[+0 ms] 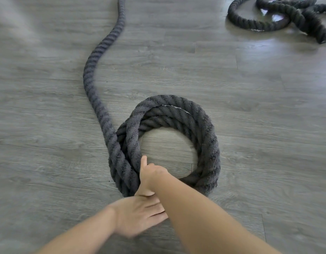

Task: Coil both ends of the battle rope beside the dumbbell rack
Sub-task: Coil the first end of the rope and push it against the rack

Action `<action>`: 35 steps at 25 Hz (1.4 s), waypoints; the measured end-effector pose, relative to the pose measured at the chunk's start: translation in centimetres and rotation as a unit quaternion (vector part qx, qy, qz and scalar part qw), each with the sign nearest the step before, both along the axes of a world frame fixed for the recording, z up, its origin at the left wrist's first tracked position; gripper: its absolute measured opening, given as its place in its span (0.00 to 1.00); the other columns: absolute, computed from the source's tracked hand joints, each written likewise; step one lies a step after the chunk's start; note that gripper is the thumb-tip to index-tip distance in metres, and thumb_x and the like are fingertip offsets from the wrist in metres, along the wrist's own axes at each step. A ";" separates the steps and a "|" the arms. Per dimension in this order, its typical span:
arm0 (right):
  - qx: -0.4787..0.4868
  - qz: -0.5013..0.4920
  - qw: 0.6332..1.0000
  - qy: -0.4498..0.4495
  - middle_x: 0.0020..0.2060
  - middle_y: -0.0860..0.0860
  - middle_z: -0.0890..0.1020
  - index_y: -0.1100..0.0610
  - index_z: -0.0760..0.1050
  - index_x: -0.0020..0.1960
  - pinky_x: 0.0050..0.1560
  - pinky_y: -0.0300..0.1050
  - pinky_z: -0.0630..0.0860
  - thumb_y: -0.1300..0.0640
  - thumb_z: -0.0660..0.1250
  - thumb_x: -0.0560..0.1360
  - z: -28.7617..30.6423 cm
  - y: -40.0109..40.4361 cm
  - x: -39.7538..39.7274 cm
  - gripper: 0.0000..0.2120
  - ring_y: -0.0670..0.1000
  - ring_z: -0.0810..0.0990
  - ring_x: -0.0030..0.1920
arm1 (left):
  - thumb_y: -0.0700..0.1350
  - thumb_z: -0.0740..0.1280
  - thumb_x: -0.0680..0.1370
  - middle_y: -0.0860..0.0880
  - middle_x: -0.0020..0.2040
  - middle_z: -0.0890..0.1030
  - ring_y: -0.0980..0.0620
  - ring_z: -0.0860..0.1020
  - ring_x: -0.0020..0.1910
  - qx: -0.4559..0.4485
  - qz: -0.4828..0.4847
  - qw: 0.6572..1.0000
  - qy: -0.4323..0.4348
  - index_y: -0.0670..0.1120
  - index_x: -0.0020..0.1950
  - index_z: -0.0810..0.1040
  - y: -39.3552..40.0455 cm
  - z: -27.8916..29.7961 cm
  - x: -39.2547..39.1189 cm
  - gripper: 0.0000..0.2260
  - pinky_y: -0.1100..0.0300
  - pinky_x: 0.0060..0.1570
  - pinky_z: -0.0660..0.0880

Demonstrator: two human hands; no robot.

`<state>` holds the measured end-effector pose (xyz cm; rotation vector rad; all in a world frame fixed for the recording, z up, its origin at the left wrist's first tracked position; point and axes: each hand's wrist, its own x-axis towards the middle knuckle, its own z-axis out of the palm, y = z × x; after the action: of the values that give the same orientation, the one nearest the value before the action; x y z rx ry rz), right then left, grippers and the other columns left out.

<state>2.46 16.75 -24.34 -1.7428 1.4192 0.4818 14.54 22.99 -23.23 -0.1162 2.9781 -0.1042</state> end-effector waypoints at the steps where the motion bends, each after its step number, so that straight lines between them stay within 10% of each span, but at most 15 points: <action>1: -0.002 0.002 1.000 -0.003 0.69 0.62 0.69 0.60 0.29 0.79 0.56 0.55 0.71 0.47 0.74 0.73 0.1 0.0 -0.2 0.59 0.63 0.74 0.64 | 0.46 0.61 0.77 0.47 0.59 0.76 0.45 0.74 0.61 -0.007 -0.038 0.999 -0.002 0.48 0.60 0.75 -0.7 -0.1 1.8 0.13 0.53 0.66 0.68; 5: -0.001 0.031 0.999 0.024 0.58 0.58 0.76 0.58 0.29 0.79 0.42 0.50 0.73 0.50 0.75 0.69 1.1 -0.2 -0.9 0.61 0.59 0.77 0.50 | 0.60 0.73 0.67 0.46 0.55 0.75 0.45 0.76 0.55 -0.025 0.108 0.994 -0.017 0.47 0.57 0.72 -5.5 1.4 5.8 0.26 0.49 0.59 0.67; 9: 0.005 0.093 0.994 0.060 0.65 0.58 0.73 0.58 0.28 0.79 0.45 0.51 0.73 0.50 0.75 0.68 1.3 -0.3 -1.8 0.62 0.59 0.77 0.55 | 0.71 0.72 0.61 0.42 0.80 0.37 0.40 0.37 0.79 -0.038 0.256 0.936 -0.238 0.41 0.79 0.35 -9.8 0.6 4.0 0.66 0.38 0.75 0.38; 16: 0.039 0.157 0.975 0.151 0.73 0.59 0.67 0.54 0.31 0.80 0.69 0.68 0.62 0.56 0.75 0.70 2.3 -1.5 -4.8 0.59 0.64 0.60 0.75 | 0.74 0.67 0.62 0.40 0.65 0.70 0.40 0.67 0.62 -0.019 0.273 0.939 -0.207 0.35 0.77 0.57 -8.6 -0.8 -1.9 0.58 0.45 0.69 0.60; 23: -0.087 0.154 0.955 0.239 0.77 0.62 0.55 0.56 0.47 0.80 0.70 0.79 0.44 0.50 0.76 0.70 1.5 -0.9 -8.4 0.50 0.63 0.48 0.79 | 0.80 0.56 0.64 0.46 0.39 0.72 0.47 0.70 0.39 -0.003 0.350 0.916 -0.196 0.44 0.45 0.76 -7.3 -0.3 -9.2 0.40 0.47 0.48 0.63; 30: -0.060 0.171 0.956 0.229 0.77 0.61 0.54 0.51 0.49 0.79 0.64 0.86 0.45 0.54 0.81 0.63 1.5 -2.3 -10.5 0.56 0.62 0.42 0.79 | 0.81 0.63 0.59 0.50 0.52 0.79 0.48 0.76 0.50 0.096 0.402 0.906 -0.093 0.45 0.59 0.73 -7.9 -0.4 -8.7 0.45 0.49 0.56 0.66; 35: -0.030 0.165 0.964 0.206 0.76 0.60 0.56 0.48 0.52 0.79 0.62 0.87 0.42 0.57 0.80 0.67 1.4 -3.4 -11.0 0.50 0.63 0.45 0.78 | 0.74 0.70 0.61 0.46 0.70 0.66 0.45 0.65 0.67 0.020 0.273 0.944 -0.183 0.50 0.81 0.41 -10.5 -0.2 0.4 0.60 0.50 0.71 0.58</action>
<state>-8.56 13.30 -22.95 -2.0212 1.4315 1.0407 14.94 12.46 -23.47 -0.8105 2.4699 0.0040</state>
